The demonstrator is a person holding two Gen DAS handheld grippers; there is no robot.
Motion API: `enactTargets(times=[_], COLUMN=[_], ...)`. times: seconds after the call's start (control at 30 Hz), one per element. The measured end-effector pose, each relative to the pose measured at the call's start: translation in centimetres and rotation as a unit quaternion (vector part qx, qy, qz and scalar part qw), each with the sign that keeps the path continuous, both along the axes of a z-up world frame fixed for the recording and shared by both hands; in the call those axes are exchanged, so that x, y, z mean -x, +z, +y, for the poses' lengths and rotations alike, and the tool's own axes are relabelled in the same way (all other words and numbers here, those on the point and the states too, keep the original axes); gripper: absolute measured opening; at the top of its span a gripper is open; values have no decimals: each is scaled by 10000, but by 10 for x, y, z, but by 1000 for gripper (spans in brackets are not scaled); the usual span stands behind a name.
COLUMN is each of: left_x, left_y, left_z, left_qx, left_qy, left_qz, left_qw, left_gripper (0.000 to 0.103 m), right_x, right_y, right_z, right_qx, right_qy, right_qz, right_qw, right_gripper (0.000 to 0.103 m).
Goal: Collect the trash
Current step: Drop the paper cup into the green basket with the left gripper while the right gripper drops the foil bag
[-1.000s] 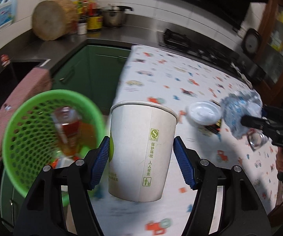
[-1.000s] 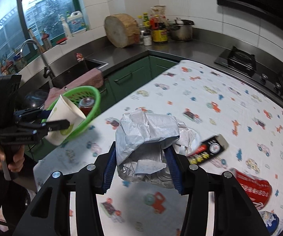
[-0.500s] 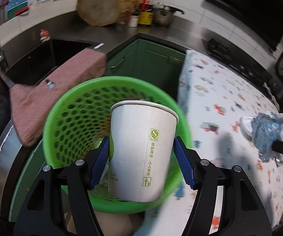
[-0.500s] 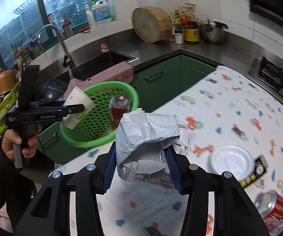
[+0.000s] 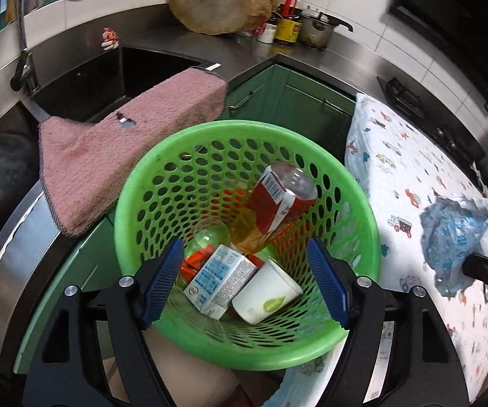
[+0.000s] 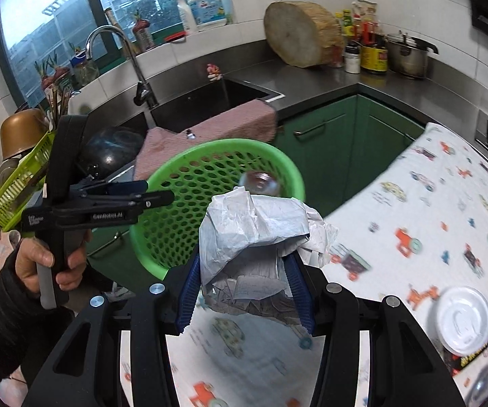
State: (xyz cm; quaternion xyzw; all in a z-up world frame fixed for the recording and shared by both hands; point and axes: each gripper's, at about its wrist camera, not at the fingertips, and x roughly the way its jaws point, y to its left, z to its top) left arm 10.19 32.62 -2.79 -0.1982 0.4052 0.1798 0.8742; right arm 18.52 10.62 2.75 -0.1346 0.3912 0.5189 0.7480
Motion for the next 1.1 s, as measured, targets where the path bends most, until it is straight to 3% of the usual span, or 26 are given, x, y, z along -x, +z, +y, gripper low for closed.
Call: enactTargets(times=[0.4,0.47,0.53,0.63,0.9,1.1], left_x=[36,39,41,43,41,38], left_y=[10,12,14,15,20,35], left_z=[11,12,13,15,3,-24], left_qx=[149,147,139,151,199,96], left_qy=[277,319,342,367,292,100], left_qz=[-263,-285,-293,-306,-315,-354], left_qw=[9992,9990,9989,9987,9989,9993], left_gripper=[84,85,86,87,89,90], right_x=[11,14,16,20,21,16], right_y=[-15,-18,-19,-17,-7,2], right_z=[65,73,76,77,50,1], right_qx=[31,25,-14,-42,-86,-152], right_qy=[262,303,337,366,245,-87], right_qz=[219,279,308,291,190,88], right_qw=[9994,9991,9990,9989,9995,9998], right_gripper=[48,54,68,68,73,78])
